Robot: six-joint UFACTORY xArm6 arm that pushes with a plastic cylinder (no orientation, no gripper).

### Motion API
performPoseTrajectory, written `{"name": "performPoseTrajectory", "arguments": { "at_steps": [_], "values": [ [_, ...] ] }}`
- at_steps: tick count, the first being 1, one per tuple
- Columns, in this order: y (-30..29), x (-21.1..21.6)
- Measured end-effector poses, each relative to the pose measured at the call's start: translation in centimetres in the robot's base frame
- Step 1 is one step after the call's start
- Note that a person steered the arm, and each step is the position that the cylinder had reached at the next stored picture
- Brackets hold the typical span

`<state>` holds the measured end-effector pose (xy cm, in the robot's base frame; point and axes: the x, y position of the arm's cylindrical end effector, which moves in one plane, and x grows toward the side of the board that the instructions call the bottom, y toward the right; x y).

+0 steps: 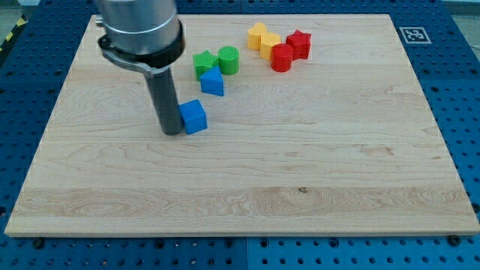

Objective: Push the blue cube into the blue triangle

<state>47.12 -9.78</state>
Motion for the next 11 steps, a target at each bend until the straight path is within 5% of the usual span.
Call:
{"name": "performPoseTrajectory", "arguments": {
  "at_steps": [6, 9, 11],
  "values": [
    [4.0, -7.1],
    [3.7, -7.1],
    [5.5, -1.5]
  ]
}}
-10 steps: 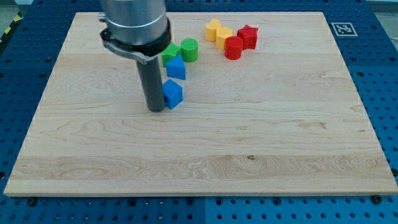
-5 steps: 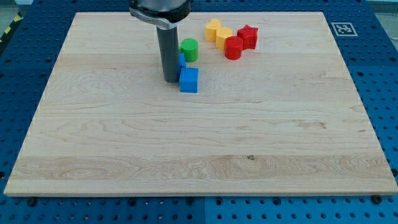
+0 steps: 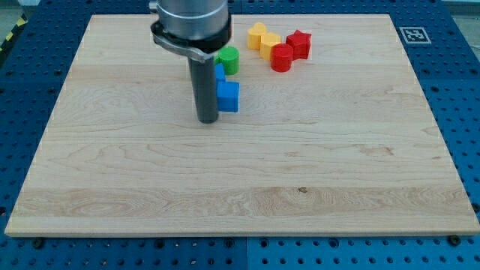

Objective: Push the blue cube into the blue triangle

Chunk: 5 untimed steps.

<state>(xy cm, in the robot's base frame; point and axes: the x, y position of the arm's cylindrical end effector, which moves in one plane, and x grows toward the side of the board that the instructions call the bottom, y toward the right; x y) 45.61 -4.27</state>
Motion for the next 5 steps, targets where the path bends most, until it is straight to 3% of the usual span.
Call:
{"name": "performPoseTrajectory", "arguments": {
  "at_steps": [2, 5],
  "values": [
    [2.1, -0.2],
    [2.1, -3.9]
  ]
}}
